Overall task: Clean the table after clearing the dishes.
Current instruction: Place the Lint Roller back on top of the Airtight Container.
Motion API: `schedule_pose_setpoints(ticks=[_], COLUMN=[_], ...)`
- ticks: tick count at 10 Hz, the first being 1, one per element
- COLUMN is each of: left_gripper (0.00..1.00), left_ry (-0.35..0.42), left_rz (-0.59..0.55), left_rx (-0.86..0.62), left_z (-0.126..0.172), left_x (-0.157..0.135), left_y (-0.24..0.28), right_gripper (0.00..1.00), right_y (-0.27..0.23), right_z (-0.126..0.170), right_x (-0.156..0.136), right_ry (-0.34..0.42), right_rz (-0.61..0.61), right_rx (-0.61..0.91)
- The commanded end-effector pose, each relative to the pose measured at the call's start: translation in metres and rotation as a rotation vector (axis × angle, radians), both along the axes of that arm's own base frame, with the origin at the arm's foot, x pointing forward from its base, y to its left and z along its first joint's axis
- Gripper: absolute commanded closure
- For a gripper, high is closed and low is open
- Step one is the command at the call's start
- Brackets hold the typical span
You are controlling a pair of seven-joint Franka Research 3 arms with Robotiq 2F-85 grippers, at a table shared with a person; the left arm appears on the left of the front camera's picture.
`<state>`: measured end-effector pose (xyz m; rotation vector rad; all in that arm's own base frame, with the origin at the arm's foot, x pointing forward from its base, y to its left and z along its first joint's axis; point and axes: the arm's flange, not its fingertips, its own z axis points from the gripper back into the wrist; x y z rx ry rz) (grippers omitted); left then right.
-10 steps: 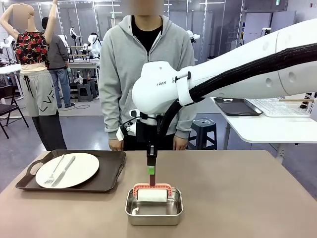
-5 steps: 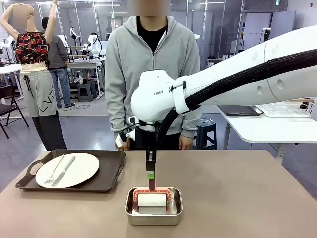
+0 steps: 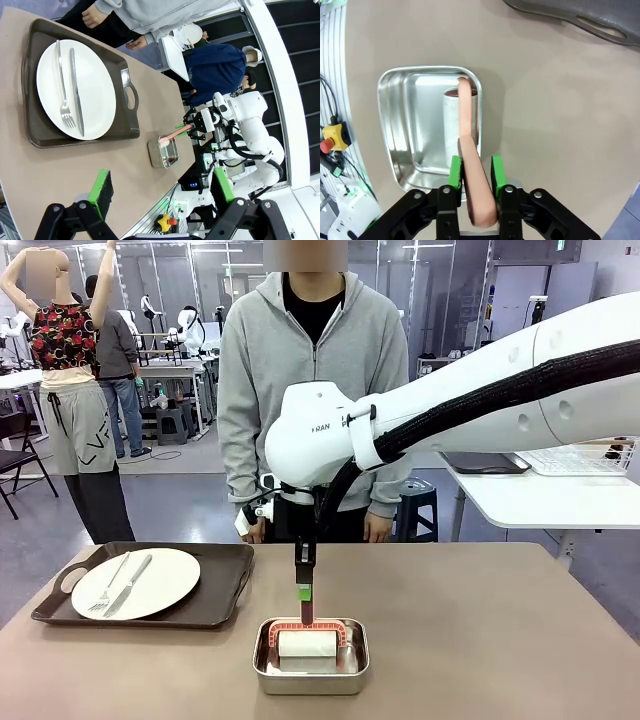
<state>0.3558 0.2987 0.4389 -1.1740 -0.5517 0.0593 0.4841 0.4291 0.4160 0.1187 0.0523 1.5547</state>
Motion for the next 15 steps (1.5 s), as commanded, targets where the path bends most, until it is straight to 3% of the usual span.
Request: schedule_pose_setpoints(ticks=[1,5,9,15], left_gripper=[0.0,0.0,0.0,0.0], left_ry=[-0.008,-0.008,-0.008,-0.008], left_rz=[0.001,0.001,0.001,0.001], left_rx=[0.002,0.002,0.002,0.002], left_z=[0.002,0.002,0.002,0.002], left_x=[-0.002,-0.002,-0.002,-0.002], left_y=[0.001,0.001,0.001,0.001], right_gripper=[0.57,0.29,0.01,0.0], right_y=[0.001,0.002,-0.002,0.0], right_z=[-0.001,0.027,0.036,0.035], right_x=[0.002,-0.004,-0.002,0.004], right_ry=[-0.048,-0.077,-0.089,-0.081], right_rz=[0.002,-0.002,-0.013,0.01], right_rx=[-0.014,-0.013,-0.015,0.011])
